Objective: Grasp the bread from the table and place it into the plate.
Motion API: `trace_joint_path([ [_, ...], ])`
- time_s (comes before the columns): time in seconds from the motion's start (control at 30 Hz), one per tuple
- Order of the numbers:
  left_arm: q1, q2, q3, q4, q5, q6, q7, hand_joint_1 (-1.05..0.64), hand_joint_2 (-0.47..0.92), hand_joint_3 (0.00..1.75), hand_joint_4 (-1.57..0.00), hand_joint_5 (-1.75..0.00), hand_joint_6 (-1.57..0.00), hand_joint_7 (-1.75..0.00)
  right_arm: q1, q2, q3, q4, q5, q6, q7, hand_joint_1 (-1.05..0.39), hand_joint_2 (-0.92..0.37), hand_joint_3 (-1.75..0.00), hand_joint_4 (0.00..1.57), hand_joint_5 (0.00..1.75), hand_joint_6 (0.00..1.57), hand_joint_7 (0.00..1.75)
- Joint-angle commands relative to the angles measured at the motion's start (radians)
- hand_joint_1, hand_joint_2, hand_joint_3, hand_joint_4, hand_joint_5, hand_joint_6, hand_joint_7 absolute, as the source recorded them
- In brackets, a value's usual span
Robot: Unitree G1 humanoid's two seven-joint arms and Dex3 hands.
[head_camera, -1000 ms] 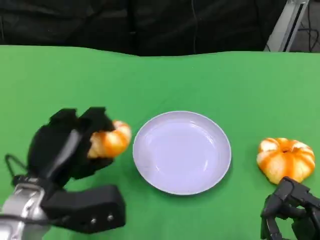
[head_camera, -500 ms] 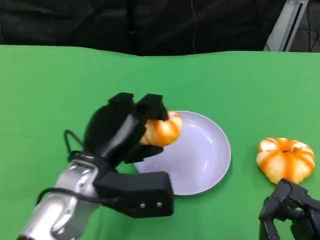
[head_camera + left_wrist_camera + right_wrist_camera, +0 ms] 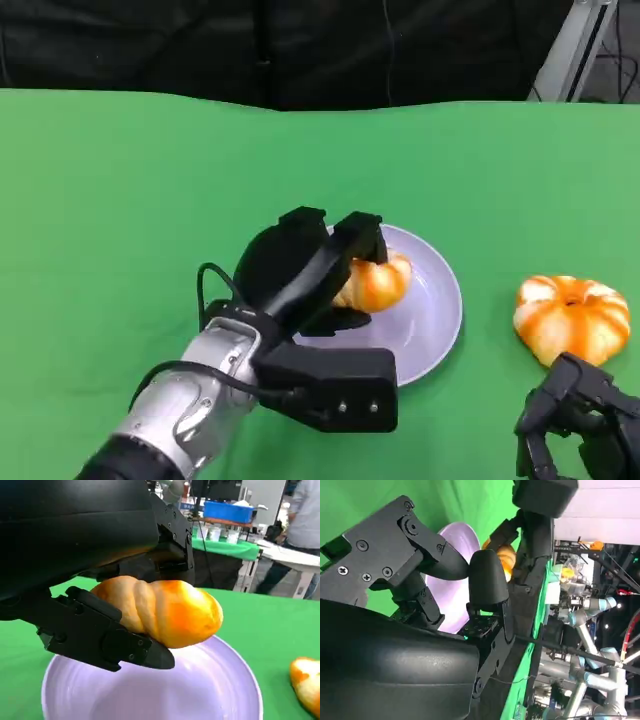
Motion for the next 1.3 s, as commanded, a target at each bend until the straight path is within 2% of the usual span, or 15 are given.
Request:
trace_joint_path([
  [0.03,-0.023,0.014,-0.015,0.058,-0.003,-0.041,0.032,-0.07,0.91,0.17,-0.56,-1.73,-0.52,-1.66,0.002,-0.01,-0.007,0.005,0.022,-0.006,0.005,-0.15,-0.5,-1.3,0.86,1.75,0.76,1.59],
  [0.07,-0.018,0.019,-0.012,0.048,-0.012,-0.039,0.012,-0.09,0.92,0.17,-0.55,-1.67,-0.59,-1.44,0.004,-0.009,-0.006,0.003,0.024,-0.003,0.006,-0.15,-0.5,-1.3,0.86,1.75,0.76,1.59],
  [0.1,-0.008,0.029,-0.011,0.021,-0.017,-0.023,-0.028,-0.15,0.92,0.19,-0.55,-1.5,-0.66,-1.15,0.005,-0.009,-0.005,0.001,0.027,0.001,0.007,-0.15,-0.5,-1.3,0.86,1.75,0.76,1.59],
  [0.13,0.002,0.041,-0.011,-0.014,-0.019,-0.001,-0.076,-0.39,0.92,0.3,-0.51,-0.93,-0.69,-0.6,0.004,-0.008,-0.005,0.001,0.029,0.0,0.008,-0.15,-0.5,-1.3,0.86,1.75,0.76,1.59],
  [0.17,0.011,0.052,-0.012,-0.045,-0.017,0.021,-0.116,-0.57,0.92,0.39,-0.48,-0.56,-0.66,-0.32,0.004,-0.008,-0.006,0.003,0.028,-0.003,0.007,-0.16,-0.5,-1.3,0.86,1.75,0.76,1.59],
  [0.2,0.021,0.061,-0.012,-0.073,-0.015,0.04,-0.15,-0.7,0.92,0.45,-0.42,-0.33,-0.62,-0.16,0.002,-0.008,-0.007,0.006,0.025,-0.009,0.006,-0.15,-0.5,-1.3,0.86,1.75,0.76,1.59],
  [0.23,0.03,0.07,-0.013,-0.099,-0.013,0.061,-0.187,-0.84,0.92,0.52,-0.27,-0.14,-0.5,-0.07,0.001,-0.009,-0.009,0.008,0.021,-0.012,0.004,-0.16,-0.49,-1.3,0.86,1.75,0.76,1.59],
  [0.3,0.044,0.084,-0.018,-0.139,-0.009,0.096,-0.248,-0.97,0.92,0.6,-0.06,-0.03,-0.34,-0.01,-0.001,-0.009,-0.012,0.011,0.01,-0.017,-0.004,-0.16,-0.49,-1.3,0.86,1.75,0.76,1.59],
  [0.53,0.088,0.101,-0.005,-0.21,-0.045,0.133,-0.349,-1.05,0.92,0.72,0.0,0.0,-0.04,0.0,-0.003,-0.013,-0.012,0.017,0.01,-0.021,-0.003,-0.15,-0.5,-1.31,0.86,1.75,0.77,1.59],
  [0.8,0.169,0.135,0.08,-0.33,-0.234,0.063,-0.448,-1.05,0.92,0.75,0.0,0.0,0.0,0.0,0.002,-0.015,-0.011,0.004,0.026,0.001,0.005,-0.17,-0.5,-1.3,0.86,1.75,0.77,1.59],
  [0.9,0.233,0.138,0.149,-0.41,-0.402,0.047,-0.53,-1.05,0.92,0.62,0.0,0.0,-0.02,-0.01,0.0,-0.015,-0.009,0.009,0.038,-0.004,0.015,-0.14,-0.5,-1.31,0.86,1.75,0.77,1.59],
  [1.0,0.308,0.124,0.224,-0.509,-0.578,0.089,-0.606,-0.93,0.92,0.45,0.0,0.0,-0.1,-0.03,0.0,-0.015,-0.011,0.008,0.031,-0.005,0.011,-0.15,-0.5,-1.31,0.86,1.75,0.76,1.59],
  [1.13,0.402,0.087,0.329,-0.612,-0.819,0.151,-0.662,-0.59,0.92,0.33,-0.25,-0.1,-0.29,-0.07,0.001,-0.014,-0.012,0.006,0.033,-0.004,0.011,-0.16,-0.5,-1.3,0.86,1.75,0.76,1.58],
  [1.17,0.418,0.078,0.346,-0.631,-0.863,0.172,-0.668,-0.41,0.92,0.35,-0.36,-0.14,-0.39,-0.09,0.002,-0.014,-0.012,0.005,0.034,-0.002,0.011,-0.15,-0.5,-1.3,0.86,1.75,0.77,1.58],
  [1.3,0.502,0.022,0.434,-0.742,-1.091,0.343,-0.664,-0.14,0.92,0.5,-0.58,-0.21,-0.57,-0.13,0.0,-0.014,-0.013,0.008,0.031,-0.008,0.009,-0.15,-0.5,-1.3,0.87,1.75,0.77,1.59],
])
